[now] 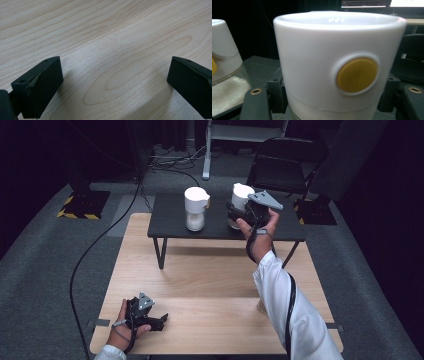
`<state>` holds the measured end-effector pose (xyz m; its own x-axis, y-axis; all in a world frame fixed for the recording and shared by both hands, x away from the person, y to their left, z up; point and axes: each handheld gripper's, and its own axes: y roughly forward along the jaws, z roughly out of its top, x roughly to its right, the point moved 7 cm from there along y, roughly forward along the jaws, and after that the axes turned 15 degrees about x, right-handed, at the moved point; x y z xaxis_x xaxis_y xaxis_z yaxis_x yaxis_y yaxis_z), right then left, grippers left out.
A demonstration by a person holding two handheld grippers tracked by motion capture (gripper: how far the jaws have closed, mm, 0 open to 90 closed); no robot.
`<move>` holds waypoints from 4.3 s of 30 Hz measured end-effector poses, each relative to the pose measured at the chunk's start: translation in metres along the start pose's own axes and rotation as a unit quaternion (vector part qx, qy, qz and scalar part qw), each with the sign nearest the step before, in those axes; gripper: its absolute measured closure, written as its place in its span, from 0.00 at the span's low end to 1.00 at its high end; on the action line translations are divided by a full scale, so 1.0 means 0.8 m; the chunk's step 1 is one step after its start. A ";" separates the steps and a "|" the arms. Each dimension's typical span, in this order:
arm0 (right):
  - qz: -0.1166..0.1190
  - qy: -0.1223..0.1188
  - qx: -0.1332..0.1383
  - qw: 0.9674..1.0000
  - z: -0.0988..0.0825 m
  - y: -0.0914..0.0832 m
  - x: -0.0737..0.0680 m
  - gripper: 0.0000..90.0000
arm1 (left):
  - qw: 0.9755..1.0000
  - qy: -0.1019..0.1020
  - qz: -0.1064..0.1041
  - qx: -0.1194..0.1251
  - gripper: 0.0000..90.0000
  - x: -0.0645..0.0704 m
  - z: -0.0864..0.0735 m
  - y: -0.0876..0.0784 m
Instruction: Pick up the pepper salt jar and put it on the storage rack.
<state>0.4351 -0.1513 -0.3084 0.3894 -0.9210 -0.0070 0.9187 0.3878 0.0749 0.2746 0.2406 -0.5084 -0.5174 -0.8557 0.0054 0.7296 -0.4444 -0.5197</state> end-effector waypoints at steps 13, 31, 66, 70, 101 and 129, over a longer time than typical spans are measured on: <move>-0.003 0.003 0.005 1.000 -0.011 0.001 0.000 0.32 | 1.000 0.002 -0.002 0.000 0.00 0.000 0.000 0.000; -0.010 -0.001 -0.003 1.000 -0.012 0.000 -0.006 0.28 | 1.000 0.003 -0.004 -0.001 0.00 0.000 0.000 -0.001; 0.031 -0.032 -0.063 0.997 -0.007 0.007 0.010 0.02 | 1.000 0.002 -0.004 0.000 0.00 0.000 0.000 -0.001; 0.038 -0.034 -0.066 0.997 -0.008 0.005 0.012 0.02 | 1.000 0.003 -0.004 0.000 0.00 0.000 0.000 -0.001; 0.098 -0.065 -0.070 0.991 -0.010 -0.029 0.018 0.01 | 1.000 0.002 -0.004 0.000 0.00 0.000 0.000 -0.001; 0.142 -0.131 -0.048 0.980 -0.016 -0.108 0.042 0.01 | 1.000 0.003 -0.004 0.000 0.00 0.000 0.000 -0.001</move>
<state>0.3695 -0.2150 -0.3278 0.6112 -0.7482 0.2582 0.7829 0.6194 -0.0584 0.2742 0.2410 -0.5083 -0.5259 -0.8506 0.0039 0.7254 -0.4509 -0.5201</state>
